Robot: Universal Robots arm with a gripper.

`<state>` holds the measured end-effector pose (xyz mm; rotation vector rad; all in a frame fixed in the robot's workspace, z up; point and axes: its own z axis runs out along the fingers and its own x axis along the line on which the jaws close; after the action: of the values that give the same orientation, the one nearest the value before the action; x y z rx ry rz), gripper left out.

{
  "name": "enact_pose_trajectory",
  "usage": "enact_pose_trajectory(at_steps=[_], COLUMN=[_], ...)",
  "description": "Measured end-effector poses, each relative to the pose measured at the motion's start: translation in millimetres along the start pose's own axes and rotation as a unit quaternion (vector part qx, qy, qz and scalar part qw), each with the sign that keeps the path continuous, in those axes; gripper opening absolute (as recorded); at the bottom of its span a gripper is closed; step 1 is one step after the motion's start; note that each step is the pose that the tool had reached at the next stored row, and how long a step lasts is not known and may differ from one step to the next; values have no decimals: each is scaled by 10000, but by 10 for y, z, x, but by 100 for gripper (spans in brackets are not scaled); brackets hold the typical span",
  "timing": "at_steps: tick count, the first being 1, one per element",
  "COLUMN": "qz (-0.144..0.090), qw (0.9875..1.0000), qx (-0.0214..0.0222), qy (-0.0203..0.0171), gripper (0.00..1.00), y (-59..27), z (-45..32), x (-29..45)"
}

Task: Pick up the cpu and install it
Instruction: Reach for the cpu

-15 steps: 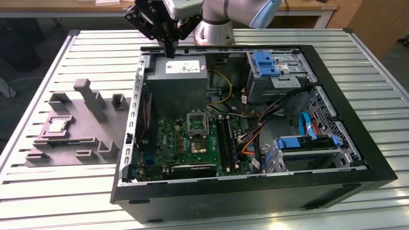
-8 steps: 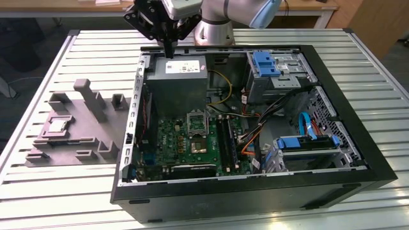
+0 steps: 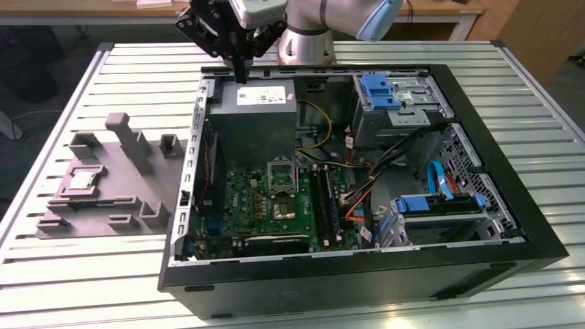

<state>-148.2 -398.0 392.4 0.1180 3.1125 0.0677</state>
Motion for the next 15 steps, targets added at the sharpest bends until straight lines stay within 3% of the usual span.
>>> enact_pose_trajectory(at_steps=[15], qz=[0], qw=[10000], qx=[0], qy=[0], gripper=[11], y=[-3], z=[1], x=[36])
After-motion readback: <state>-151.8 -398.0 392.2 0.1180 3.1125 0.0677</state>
